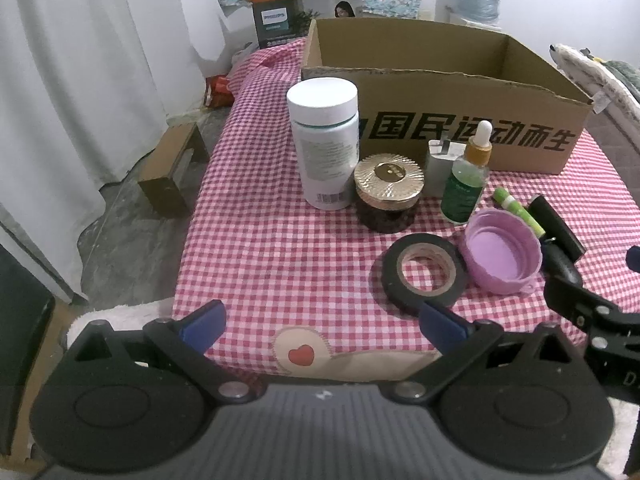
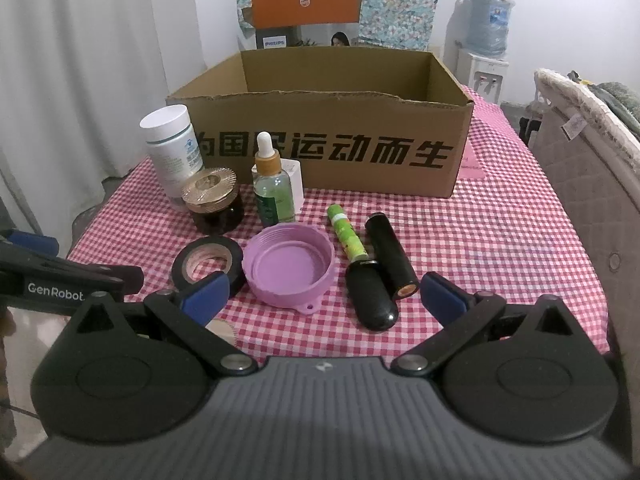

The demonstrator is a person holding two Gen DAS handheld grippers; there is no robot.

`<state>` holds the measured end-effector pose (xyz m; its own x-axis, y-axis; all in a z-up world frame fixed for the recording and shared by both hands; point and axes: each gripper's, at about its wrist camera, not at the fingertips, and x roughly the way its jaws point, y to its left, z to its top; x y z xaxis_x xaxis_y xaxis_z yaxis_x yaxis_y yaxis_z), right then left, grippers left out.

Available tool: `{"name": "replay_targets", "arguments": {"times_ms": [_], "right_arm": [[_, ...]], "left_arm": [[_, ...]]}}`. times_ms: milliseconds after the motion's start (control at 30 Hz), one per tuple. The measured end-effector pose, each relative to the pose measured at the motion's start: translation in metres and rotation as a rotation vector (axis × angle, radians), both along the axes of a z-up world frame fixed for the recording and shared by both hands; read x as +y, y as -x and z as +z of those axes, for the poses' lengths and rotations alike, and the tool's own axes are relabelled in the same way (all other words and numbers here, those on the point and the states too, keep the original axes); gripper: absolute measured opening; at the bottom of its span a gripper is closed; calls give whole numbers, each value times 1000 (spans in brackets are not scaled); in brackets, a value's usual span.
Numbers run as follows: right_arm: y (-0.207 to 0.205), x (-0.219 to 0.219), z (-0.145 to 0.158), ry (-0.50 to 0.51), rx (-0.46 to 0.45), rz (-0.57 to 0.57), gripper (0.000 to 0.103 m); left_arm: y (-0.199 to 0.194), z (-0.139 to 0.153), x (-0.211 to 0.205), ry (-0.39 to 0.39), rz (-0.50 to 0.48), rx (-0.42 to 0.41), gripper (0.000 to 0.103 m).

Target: Organize rigid objects

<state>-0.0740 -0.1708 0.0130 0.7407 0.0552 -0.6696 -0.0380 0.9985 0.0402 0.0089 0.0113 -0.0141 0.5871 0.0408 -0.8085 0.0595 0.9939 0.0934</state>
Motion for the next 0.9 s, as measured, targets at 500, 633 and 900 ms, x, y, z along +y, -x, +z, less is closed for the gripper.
{"name": "replay_targets", "arguments": {"times_ms": [500, 633, 900], "right_arm": [[1, 5, 2, 4, 2, 24, 102], [1, 7, 3, 6, 2, 27, 102], [1, 8, 3, 8, 5, 30, 102]], "left_arm": [[1, 2, 3, -9, 14, -1, 103], [1, 3, 3, -9, 17, -2, 103], [1, 3, 5, -10, 17, 0, 103]]}}
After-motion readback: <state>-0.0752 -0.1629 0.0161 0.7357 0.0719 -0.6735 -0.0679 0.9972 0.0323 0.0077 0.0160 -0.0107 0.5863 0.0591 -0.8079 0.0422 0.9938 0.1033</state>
